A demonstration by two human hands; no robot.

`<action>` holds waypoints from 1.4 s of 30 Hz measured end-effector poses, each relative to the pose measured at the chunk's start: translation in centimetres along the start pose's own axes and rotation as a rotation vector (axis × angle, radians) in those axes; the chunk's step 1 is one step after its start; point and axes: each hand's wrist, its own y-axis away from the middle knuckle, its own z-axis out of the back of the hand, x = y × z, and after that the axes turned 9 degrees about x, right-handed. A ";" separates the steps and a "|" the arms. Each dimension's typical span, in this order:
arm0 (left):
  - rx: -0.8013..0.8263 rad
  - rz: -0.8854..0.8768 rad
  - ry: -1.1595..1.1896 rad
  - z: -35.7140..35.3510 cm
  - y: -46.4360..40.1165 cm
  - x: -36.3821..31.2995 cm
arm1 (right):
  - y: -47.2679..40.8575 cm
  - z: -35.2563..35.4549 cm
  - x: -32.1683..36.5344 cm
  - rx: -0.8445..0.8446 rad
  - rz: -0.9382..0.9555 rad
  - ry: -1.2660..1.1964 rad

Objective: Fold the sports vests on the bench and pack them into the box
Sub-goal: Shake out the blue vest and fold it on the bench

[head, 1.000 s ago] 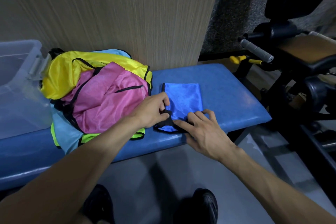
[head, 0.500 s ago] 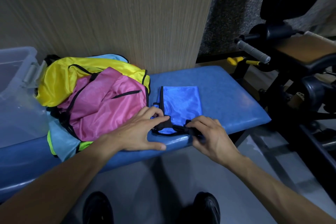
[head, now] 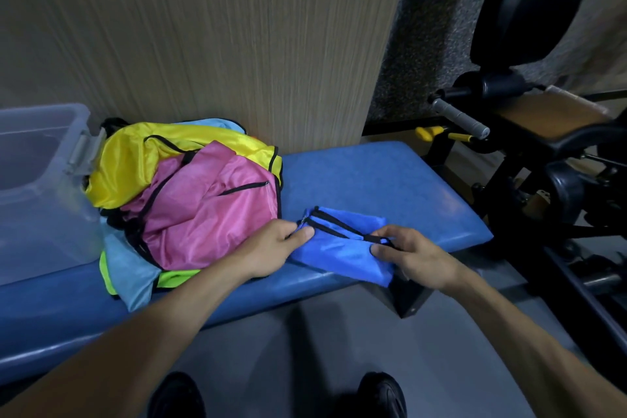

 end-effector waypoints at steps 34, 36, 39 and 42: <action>-0.304 -0.366 -0.898 -0.7 -6.2 -0.1 | -3.2 1.2 -1.3 -0.396 0.180 1.038; -0.224 -0.437 -0.899 -0.1 -6.8 -0.2 | -3.0 2.0 -1.1 -0.316 0.199 0.960; -0.144 -0.400 -0.813 0.2 -7.1 -1.6 | -3.0 2.4 -0.8 -0.248 0.181 0.889; -0.065 -0.315 -0.685 0.4 -7.4 -2.3 | -3.3 2.2 -0.7 -0.232 0.166 0.829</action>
